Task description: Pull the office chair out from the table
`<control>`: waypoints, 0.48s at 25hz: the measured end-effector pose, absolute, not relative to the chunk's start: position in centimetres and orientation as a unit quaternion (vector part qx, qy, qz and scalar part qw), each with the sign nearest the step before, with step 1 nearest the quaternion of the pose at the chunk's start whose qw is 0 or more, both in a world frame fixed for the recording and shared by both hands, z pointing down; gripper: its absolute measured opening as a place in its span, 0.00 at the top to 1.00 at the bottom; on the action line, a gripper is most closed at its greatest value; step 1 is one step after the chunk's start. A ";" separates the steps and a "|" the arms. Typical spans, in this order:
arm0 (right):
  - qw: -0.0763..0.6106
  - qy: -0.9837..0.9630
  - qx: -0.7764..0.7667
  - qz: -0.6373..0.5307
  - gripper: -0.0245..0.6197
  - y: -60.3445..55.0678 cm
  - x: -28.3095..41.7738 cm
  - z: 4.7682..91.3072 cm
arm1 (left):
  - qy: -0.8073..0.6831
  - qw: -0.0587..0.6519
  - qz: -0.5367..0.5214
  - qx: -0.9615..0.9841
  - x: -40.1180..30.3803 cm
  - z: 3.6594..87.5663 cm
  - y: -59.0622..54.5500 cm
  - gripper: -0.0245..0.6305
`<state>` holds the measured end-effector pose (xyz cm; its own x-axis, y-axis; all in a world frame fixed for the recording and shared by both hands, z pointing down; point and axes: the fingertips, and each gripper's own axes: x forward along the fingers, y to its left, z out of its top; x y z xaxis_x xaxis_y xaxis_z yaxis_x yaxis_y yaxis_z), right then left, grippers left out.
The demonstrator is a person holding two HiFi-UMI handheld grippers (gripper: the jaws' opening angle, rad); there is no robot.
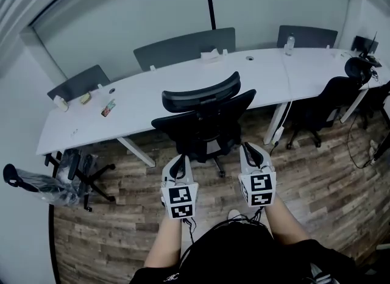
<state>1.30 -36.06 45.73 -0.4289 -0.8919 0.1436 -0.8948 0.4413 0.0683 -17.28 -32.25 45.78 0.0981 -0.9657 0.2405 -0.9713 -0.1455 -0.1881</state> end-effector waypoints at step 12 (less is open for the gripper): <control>0.232 -0.903 0.350 -0.094 0.62 -53.2 3.7 49.3 | -0.580 -0.110 0.367 0.719 -23.8 49.5 -46.7 0.52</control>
